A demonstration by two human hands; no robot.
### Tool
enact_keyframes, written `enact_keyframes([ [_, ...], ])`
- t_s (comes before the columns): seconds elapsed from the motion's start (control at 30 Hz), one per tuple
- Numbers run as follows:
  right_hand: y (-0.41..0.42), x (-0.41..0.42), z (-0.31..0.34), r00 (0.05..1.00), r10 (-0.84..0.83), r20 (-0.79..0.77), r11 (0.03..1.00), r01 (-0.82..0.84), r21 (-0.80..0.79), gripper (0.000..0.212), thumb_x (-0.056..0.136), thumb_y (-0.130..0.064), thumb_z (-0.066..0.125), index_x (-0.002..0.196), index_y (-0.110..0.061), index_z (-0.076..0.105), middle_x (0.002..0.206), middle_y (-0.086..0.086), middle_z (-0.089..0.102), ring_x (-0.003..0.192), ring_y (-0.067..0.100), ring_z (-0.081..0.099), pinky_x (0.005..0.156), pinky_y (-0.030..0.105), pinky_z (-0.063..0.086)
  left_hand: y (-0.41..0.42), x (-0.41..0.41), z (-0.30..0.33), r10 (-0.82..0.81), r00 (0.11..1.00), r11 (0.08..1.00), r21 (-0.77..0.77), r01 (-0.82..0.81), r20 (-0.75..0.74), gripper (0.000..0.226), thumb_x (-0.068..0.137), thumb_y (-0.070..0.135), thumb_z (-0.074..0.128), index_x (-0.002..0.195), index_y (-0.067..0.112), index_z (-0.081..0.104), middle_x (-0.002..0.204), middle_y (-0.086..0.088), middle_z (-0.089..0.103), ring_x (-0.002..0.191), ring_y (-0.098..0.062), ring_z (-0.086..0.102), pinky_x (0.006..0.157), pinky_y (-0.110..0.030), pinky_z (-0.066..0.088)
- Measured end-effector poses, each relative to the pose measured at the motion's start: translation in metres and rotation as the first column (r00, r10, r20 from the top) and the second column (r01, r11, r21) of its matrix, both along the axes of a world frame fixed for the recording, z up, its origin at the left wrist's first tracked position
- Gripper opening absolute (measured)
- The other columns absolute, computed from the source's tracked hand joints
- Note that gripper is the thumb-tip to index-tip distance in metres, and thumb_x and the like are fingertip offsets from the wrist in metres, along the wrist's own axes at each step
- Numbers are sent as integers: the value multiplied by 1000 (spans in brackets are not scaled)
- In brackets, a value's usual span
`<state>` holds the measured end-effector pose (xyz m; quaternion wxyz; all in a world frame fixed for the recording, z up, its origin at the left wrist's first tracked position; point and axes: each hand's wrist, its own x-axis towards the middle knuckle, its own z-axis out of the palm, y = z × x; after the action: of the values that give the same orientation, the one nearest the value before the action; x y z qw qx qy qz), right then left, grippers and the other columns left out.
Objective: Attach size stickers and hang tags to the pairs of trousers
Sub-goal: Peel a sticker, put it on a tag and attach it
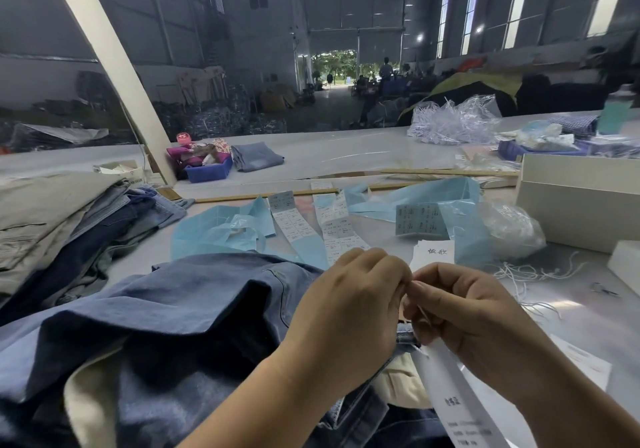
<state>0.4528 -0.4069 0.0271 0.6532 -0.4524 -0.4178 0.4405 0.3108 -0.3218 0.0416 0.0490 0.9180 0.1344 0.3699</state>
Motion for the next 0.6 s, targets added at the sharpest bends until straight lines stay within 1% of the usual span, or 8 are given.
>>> enact_keyframes([
  [0.07, 0, 2, 0, 999, 46, 13, 999, -46, 18, 46, 54, -37, 92, 78, -2, 72, 69, 19, 61, 54, 22, 54, 50, 24, 47, -1, 1, -1, 5, 1000, 999, 48, -6, 17, 8, 92, 12, 57, 91, 11, 65, 82, 1, 60, 76, -18, 52, 60, -38, 49],
  [0.13, 0, 2, 0, 999, 43, 26, 998, -44, 36, 54, 49, -43, 93, 79, -2, 73, 70, 19, 60, 56, 21, 54, 52, 24, 48, 0, 2, -1, 1, 999, 999, 35, -3, 46, 7, 92, 12, 58, 92, 12, 65, 83, 2, 60, 78, -17, 53, 62, -35, 49],
  [0.2, 1, 4, -1, 998, 17, 53, 999, -20, 46, 49, 54, -41, 92, 79, -3, 73, 70, 18, 57, 61, 20, 54, 57, 25, 47, 1, 2, -1, -12, 996, 996, -88, 20, 85, 9, 92, 13, 59, 95, 14, 67, 86, 5, 61, 80, -10, 54, 67, -22, 47],
  [0.27, 2, 4, -2, 992, -28, 125, 999, 23, 44, 31, 65, -32, 83, 79, -6, 73, 68, 12, 57, 62, 17, 51, 59, 26, 43, 3, 1, -2, -41, 992, 964, -255, 70, 116, 10, 91, 10, 64, 97, 17, 69, 87, 10, 62, 77, 1, 54, 67, -9, 40],
  [0.33, 1, 3, 0, 987, -25, 157, 999, 20, 31, 22, 68, -27, 74, 77, -7, 73, 62, 7, 54, 57, 14, 45, 54, 22, 39, 3, 1, -2, -55, 989, 920, -377, 105, 140, 13, 90, 9, 68, 95, 20, 71, 85, 14, 62, 69, 8, 53, 64, -4, 37],
  [0.43, -1, 2, 0, 985, 24, 168, 1000, -22, -13, 19, 72, -23, 81, 74, -7, 70, 58, 8, 47, 52, 14, 37, 47, 20, 31, 4, 1, -2, -69, 990, 899, -423, 115, 121, 14, 88, 10, 71, 95, 22, 74, 85, 14, 62, 68, 9, 53, 63, -4, 38],
  [0.5, -1, 2, 0, 987, 40, 157, 999, -34, -41, 16, 75, -25, 70, 68, -11, 69, 56, 6, 46, 50, 14, 34, 46, 20, 27, 5, 1, 0, -97, 992, 905, -408, 123, 83, 14, 88, 9, 72, 94, 20, 75, 83, 14, 62, 68, 6, 54, 62, -5, 38],
  [0.6, -1, 4, 0, 988, 79, 129, 995, -71, -68, 23, 73, -28, 80, 62, -13, 67, 54, 6, 41, 49, 14, 29, 46, 23, 22, 7, 0, 3, -134, 990, 884, -447, 140, 45, 15, 85, 12, 75, 96, 22, 75, 77, 12, 66, 66, 3, 58, 60, -6, 41],
])
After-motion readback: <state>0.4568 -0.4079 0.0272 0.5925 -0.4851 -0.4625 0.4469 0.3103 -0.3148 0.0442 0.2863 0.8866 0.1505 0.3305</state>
